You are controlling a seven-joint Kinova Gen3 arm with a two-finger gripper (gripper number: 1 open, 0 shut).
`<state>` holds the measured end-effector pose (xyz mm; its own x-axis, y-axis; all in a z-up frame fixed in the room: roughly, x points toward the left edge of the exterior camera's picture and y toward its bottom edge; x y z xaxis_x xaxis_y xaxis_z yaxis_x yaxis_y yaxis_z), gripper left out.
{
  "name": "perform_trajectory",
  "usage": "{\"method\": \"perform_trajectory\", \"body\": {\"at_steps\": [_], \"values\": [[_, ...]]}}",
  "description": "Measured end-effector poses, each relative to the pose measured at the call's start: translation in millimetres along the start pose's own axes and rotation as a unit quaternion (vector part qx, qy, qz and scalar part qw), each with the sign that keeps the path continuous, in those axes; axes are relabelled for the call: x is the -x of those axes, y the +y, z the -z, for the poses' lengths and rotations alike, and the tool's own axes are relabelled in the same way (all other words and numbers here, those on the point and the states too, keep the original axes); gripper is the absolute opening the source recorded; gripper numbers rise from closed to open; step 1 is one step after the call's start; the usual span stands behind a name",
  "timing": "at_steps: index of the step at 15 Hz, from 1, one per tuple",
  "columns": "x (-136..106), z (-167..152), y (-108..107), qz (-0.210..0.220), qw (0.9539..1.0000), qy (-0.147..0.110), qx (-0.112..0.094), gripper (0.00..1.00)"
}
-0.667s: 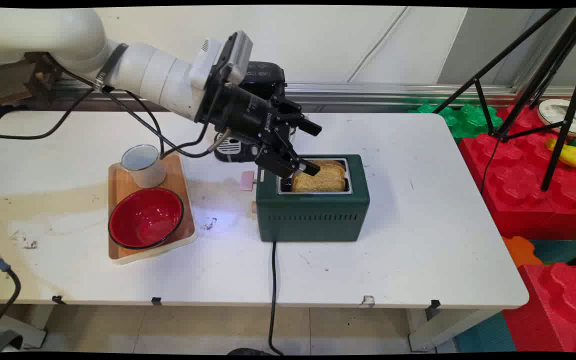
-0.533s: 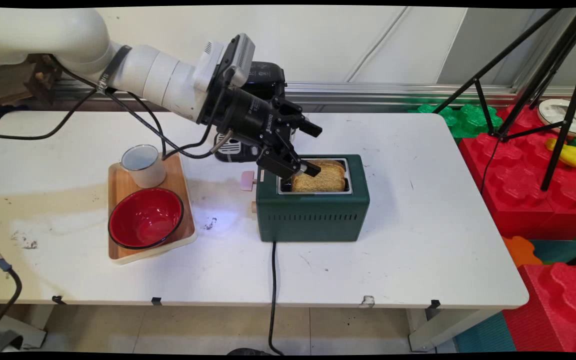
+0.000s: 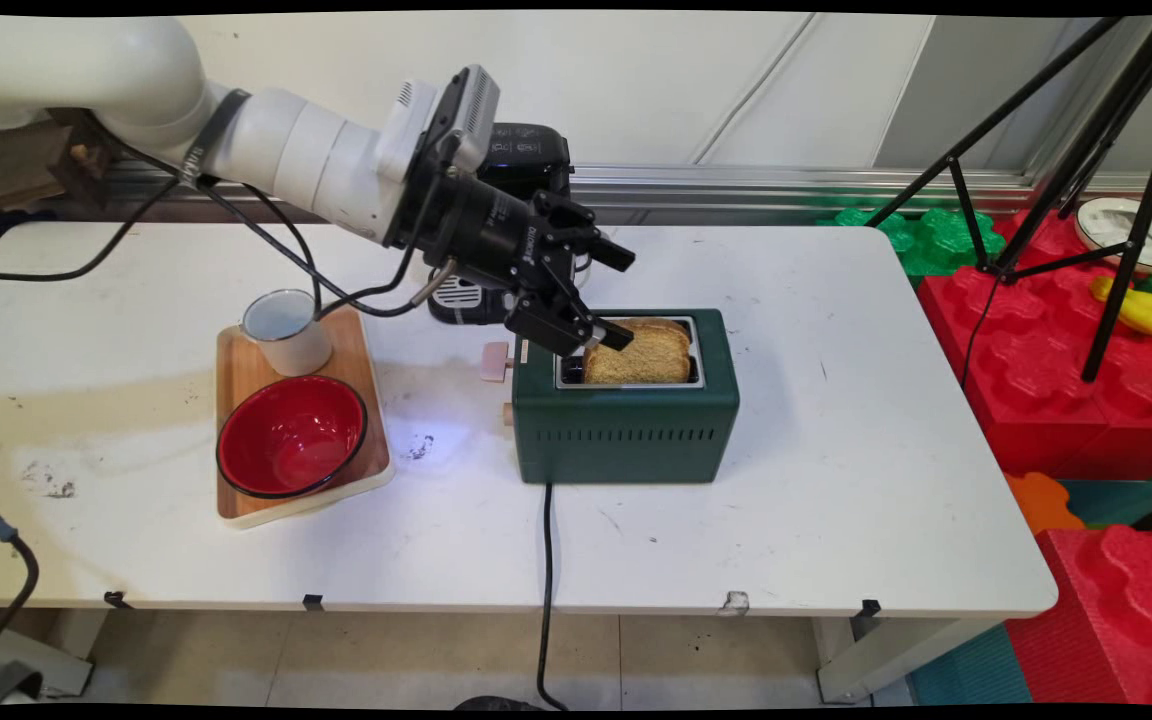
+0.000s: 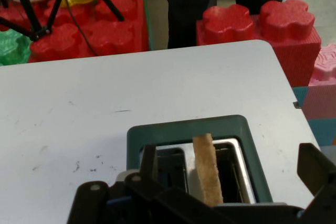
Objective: Press the toaster switch
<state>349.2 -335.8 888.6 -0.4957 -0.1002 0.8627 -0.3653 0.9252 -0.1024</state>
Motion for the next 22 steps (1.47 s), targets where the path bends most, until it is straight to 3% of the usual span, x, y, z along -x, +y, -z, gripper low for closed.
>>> {"method": "perform_trajectory", "body": {"at_steps": [12,22], "values": [[5,57,24,-0.001,0.9998,-0.013,-0.016,1.0],[47,114,28,-0.009,0.9981,-0.052,-0.032,1.0]]}}
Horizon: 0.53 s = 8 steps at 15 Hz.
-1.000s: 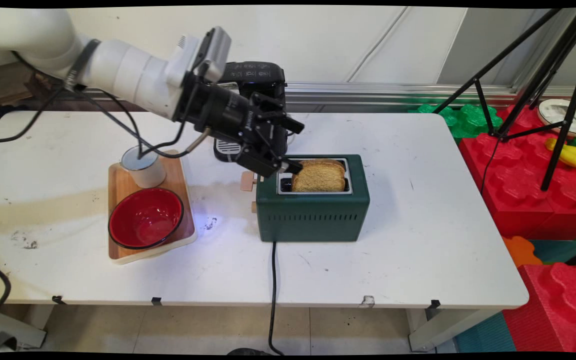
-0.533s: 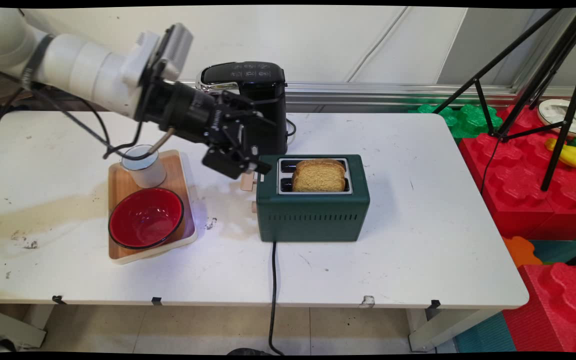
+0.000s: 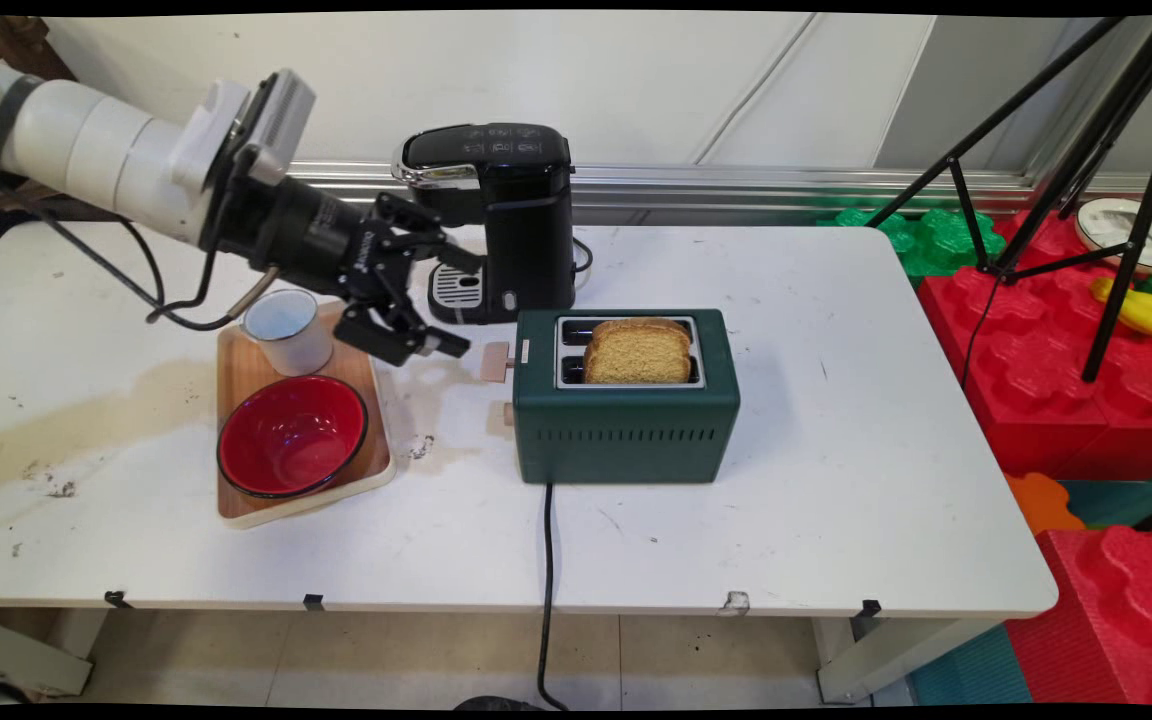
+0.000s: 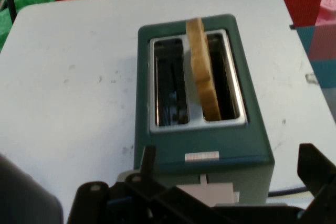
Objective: Press the toaster switch
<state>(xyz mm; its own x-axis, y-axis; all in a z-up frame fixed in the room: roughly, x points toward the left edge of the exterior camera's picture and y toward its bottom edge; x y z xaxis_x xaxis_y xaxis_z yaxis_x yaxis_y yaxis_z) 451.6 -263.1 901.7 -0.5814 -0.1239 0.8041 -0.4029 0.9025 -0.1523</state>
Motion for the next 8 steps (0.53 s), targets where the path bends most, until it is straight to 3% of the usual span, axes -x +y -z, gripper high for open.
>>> {"method": "perform_trajectory", "body": {"at_steps": [7,8], "values": [[25,14,1,-0.006,0.9998,-0.018,0.0,1.0],[26,15,1,-0.006,0.9998,-0.019,0.0,0.0]]}}
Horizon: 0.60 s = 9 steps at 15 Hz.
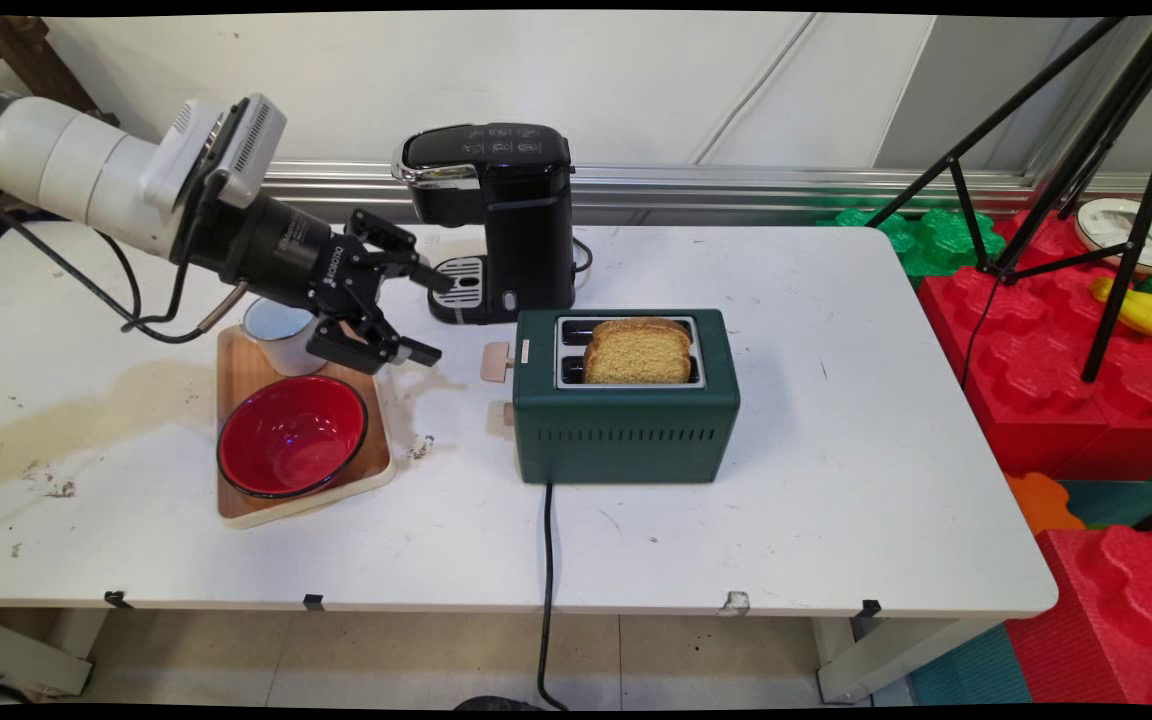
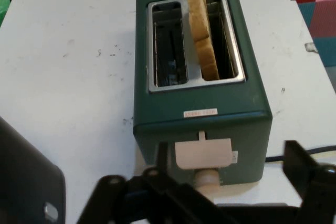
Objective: Press the toaster switch
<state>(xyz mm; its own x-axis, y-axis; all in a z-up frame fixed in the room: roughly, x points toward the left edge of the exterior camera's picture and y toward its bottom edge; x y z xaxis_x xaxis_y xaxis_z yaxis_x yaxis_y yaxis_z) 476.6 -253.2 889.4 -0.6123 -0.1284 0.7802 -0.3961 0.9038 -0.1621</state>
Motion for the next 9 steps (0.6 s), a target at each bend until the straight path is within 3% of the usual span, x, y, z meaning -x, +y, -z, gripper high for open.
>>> {"method": "perform_trajectory", "body": {"at_steps": [9], "values": [[9.2,-5.8,-0.8,0.0,1.0,-0.005,0.004,0.0]]}}
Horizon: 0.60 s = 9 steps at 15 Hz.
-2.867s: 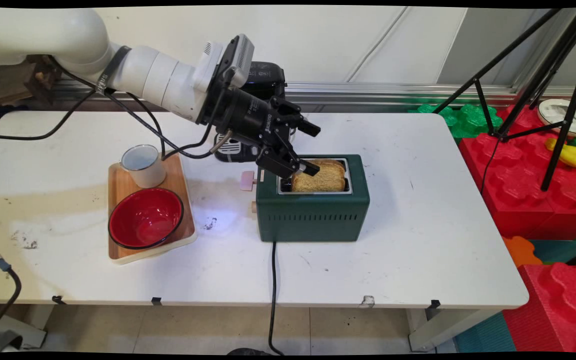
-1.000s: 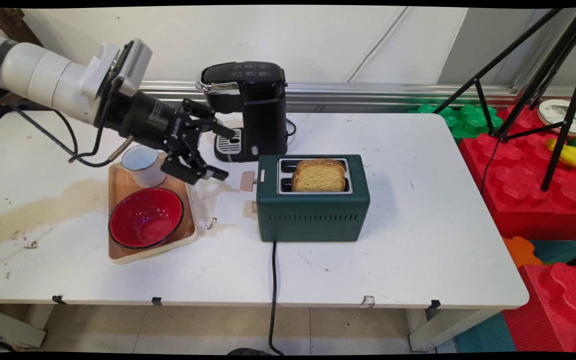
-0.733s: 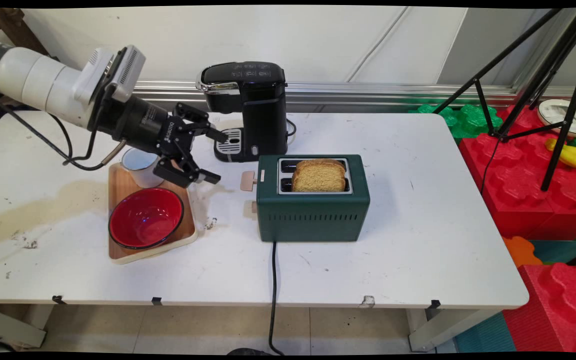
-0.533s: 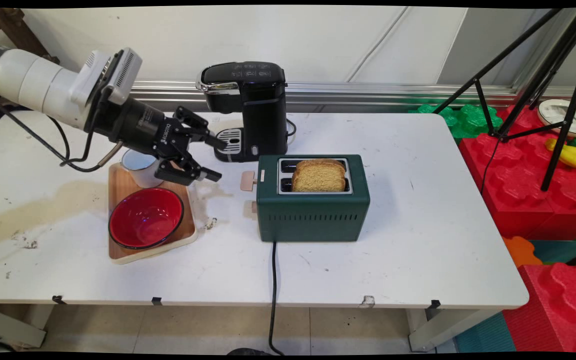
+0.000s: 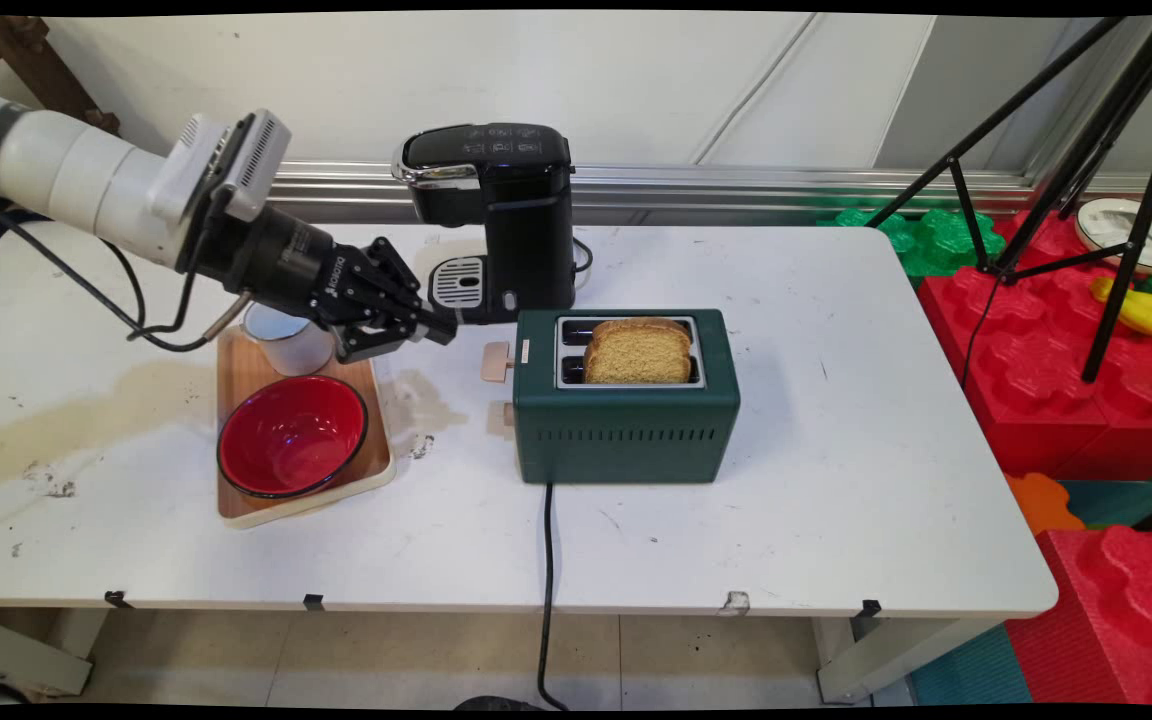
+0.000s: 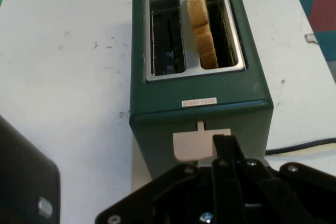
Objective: Press the toaster switch
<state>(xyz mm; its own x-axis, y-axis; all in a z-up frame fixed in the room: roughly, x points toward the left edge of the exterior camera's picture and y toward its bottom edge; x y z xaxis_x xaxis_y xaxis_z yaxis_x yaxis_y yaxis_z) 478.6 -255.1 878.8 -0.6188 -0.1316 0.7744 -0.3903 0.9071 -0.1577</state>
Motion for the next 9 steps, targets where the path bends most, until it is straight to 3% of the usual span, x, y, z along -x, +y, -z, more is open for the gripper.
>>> {"method": "perform_trajectory", "body": {"at_steps": [9], "values": [[1,-31,-12,0.002,1.0,0.004,0.007,0.0]]}}
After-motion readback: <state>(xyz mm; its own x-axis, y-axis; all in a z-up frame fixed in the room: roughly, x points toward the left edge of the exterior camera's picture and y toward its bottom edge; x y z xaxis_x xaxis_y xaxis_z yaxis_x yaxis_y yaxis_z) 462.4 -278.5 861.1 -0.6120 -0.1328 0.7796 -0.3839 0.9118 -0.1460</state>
